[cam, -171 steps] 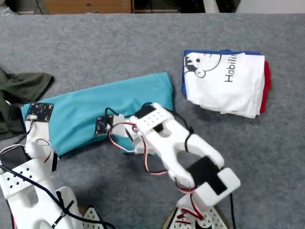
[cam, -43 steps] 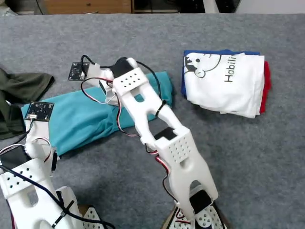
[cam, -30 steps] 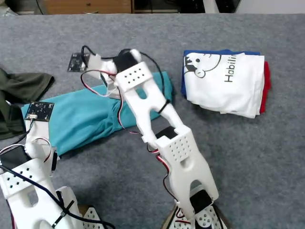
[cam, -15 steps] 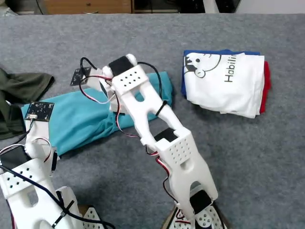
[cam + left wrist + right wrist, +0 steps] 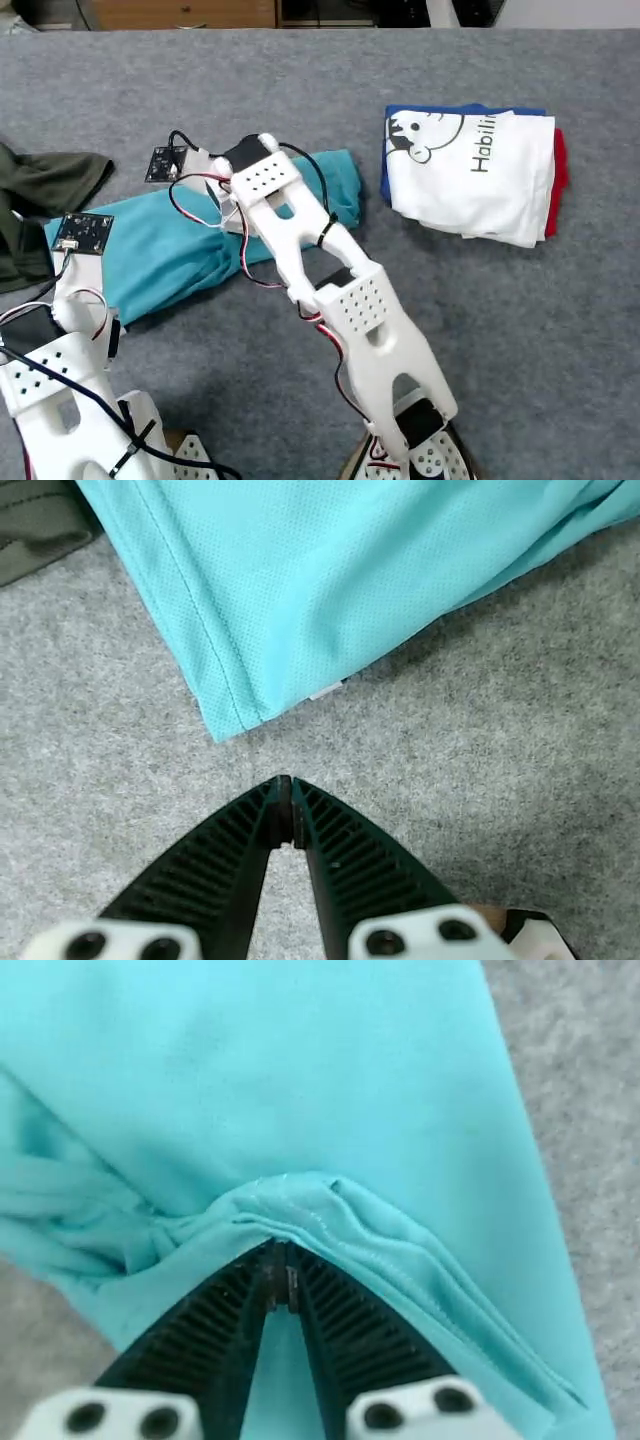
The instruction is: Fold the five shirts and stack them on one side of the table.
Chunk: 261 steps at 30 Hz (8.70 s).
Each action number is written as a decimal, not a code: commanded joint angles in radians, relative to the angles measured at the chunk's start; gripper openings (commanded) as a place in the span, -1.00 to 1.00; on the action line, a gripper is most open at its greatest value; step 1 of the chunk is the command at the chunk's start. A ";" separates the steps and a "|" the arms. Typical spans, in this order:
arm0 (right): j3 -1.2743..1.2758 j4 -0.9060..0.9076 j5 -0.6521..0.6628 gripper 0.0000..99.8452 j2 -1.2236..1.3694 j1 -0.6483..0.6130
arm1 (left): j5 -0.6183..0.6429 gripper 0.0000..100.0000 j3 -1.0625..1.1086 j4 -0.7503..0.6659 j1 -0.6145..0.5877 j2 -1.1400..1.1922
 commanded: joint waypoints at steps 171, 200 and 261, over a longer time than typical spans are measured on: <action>-0.036 0.276 0.425 -1.00 -0.171 0.053 | 0.729 -0.96 -0.671 -0.210 0.279 0.682; -0.808 0.279 0.250 -1.00 0.165 0.390 | 0.723 -0.96 -0.672 -0.210 0.302 0.782; -0.156 0.322 -0.130 -1.00 -0.346 0.360 | 0.799 -0.96 -1.465 -0.187 0.548 1.583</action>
